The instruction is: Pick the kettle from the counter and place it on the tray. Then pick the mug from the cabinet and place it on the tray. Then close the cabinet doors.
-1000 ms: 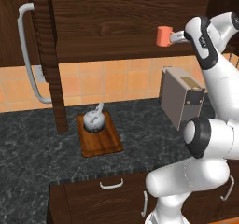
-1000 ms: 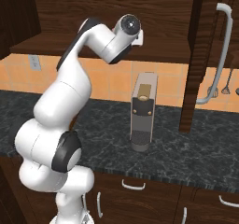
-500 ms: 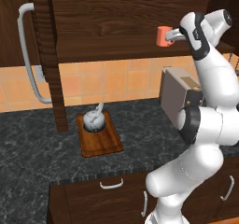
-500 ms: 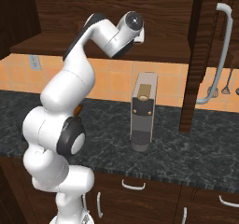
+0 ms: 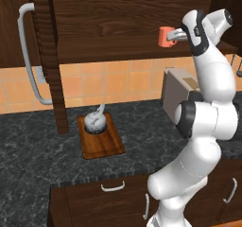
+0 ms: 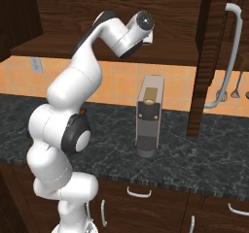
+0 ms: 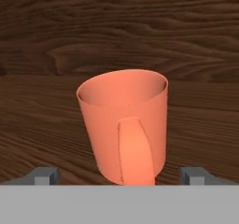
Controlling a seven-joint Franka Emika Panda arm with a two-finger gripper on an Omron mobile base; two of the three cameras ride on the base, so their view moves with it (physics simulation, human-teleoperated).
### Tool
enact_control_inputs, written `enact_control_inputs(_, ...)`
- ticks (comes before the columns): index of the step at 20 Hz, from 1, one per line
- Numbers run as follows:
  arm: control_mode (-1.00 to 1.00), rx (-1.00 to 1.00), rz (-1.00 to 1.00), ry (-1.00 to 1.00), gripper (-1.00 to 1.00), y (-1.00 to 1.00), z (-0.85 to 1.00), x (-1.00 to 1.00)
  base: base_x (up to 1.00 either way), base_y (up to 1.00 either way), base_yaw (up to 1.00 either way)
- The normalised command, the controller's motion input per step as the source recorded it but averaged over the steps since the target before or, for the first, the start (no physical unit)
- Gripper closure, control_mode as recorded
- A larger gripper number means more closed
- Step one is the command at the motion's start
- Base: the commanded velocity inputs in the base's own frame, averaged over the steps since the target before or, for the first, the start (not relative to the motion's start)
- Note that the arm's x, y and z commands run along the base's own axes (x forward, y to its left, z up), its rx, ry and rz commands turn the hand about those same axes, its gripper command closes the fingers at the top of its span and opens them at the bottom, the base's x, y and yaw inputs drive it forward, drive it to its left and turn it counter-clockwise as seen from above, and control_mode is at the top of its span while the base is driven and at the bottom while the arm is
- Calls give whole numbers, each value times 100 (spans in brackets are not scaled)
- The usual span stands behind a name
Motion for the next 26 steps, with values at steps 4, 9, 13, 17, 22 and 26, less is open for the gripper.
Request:
enact_control_inputs(4, -100, 0, 0, 0, -100, -1, -13, 24, 0, 0, 0)
enact_control_inputs(9, -100, 0, 1, 0, -100, 0, -3, 20, 0, 0, 0)
enact_control_inputs(13, -100, 0, 3, -1, -100, -1, 0, 3, 0, 0, 0)
enact_control_inputs(17, -100, 0, 3, 0, 100, 0, 0, 1, 0, 0, 0)
enact_control_inputs(22, -100, 0, 2, -1, 100, 0, 0, 0, 0, 0, 0)
enact_control_inputs(26, -100, 0, 2, -9, 100, 0, 0, -3, 0, 0, 0)
